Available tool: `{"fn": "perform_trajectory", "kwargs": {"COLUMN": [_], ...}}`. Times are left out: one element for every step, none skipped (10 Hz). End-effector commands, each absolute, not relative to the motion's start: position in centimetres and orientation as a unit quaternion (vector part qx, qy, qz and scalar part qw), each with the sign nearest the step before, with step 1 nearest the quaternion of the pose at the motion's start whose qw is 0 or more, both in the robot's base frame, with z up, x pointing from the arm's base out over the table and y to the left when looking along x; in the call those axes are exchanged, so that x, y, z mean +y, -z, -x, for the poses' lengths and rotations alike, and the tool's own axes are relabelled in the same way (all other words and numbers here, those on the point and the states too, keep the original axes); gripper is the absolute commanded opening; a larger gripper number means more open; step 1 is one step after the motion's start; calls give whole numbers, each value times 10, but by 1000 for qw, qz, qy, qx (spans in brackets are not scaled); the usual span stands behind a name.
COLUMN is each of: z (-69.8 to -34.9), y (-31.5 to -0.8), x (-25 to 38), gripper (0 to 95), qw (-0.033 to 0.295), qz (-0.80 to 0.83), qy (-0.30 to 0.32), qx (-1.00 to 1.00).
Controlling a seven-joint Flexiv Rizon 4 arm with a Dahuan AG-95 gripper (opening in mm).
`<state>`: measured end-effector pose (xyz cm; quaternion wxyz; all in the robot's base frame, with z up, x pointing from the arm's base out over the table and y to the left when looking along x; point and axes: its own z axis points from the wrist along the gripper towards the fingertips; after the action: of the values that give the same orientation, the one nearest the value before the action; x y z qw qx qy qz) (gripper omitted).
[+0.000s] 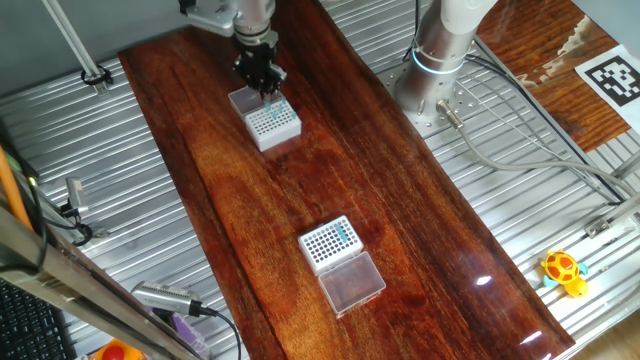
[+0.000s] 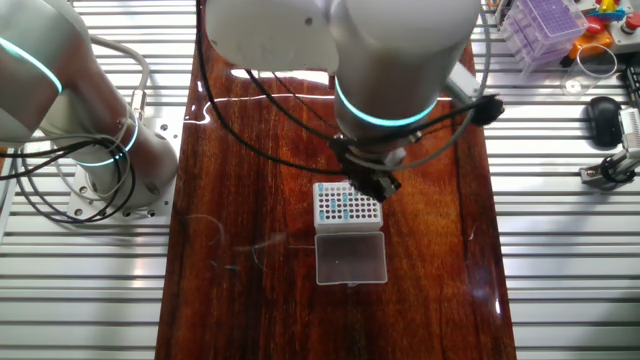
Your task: Transfer all medium pipette tips from one holder to another
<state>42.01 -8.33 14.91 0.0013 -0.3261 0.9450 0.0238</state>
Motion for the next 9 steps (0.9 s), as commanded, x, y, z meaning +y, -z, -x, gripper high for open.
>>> {"fn": "perform_trajectory", "kwargs": {"z": [-427, -430, -434, -435, -434, -432, -429, -427, -424], "y": [-151, -150, -149, -148, -149, -149, -149, -148, -147], "x": [-62, -48, -22, -4, 14, 29, 48, 58, 70], "gripper": [0, 0, 0, 0, 0, 0, 0, 0, 0], "qw": [1, 0, -2, -4, -5, -6, -6, -6, -6], "qz": [302, 290, 275, 265, 254, 244, 232, 227, 217], "qy": [-28, -27, -25, -24, -23, -23, -21, -21, -21], "qx": [953, 957, 961, 964, 967, 969, 972, 974, 976]}}
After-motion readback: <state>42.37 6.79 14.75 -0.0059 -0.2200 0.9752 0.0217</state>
